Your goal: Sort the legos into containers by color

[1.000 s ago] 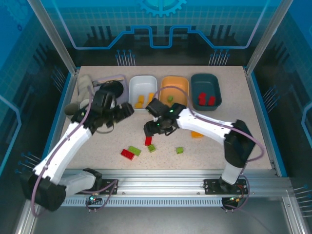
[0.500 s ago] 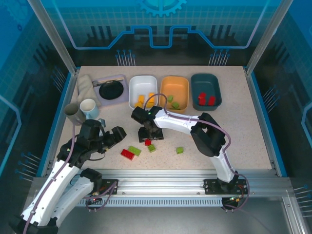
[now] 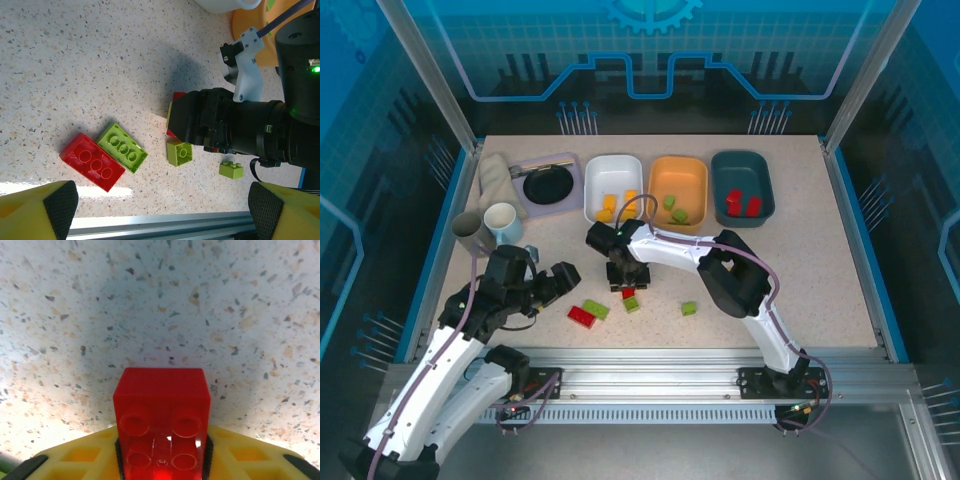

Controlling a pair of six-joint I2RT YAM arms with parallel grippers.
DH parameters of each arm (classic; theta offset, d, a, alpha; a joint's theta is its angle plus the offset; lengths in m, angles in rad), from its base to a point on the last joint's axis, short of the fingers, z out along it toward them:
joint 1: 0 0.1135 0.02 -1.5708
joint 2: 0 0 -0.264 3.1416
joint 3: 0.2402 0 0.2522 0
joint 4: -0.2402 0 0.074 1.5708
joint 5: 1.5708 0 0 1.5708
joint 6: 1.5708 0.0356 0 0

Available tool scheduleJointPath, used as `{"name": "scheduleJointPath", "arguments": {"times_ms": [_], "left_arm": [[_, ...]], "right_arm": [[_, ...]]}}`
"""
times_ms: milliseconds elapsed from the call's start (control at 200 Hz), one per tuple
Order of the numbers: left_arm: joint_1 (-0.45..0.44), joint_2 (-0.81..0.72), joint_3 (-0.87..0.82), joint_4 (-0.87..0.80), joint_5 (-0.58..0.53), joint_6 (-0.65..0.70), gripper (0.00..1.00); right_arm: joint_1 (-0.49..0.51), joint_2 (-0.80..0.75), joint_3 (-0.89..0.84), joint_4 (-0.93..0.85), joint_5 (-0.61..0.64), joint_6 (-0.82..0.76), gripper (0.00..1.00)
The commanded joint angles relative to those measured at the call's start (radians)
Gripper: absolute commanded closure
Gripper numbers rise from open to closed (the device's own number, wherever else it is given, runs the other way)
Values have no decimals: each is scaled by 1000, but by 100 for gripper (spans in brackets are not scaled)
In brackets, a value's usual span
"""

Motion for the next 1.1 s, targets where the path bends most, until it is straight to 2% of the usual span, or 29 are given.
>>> {"name": "scheduleJointPath", "arguments": {"times_ms": [0,110,290,450,645,830,1095], "left_arm": [[-5,5,-20,16,33,22,7],[-5,32,-24,30,39,37,7],[-11,124,33,109,44,56,7],[-68,331,184,171,5,108,7],[-148,586,385,291,18,114,7],[-180,827,617,356,50,112,7],[-199,1117,942,351,87,132,7]], "right_arm": [[-11,20,27,-15,16,17,63],[-21,-4,31,-20,42,15,71],[-77,-128,41,-52,122,-54,72],[-198,-229,48,-98,175,-141,73],[-395,-300,54,-92,179,-273,73],[-595,-244,138,-70,93,-387,74],[-773,-41,358,-67,19,-447,75]]}}
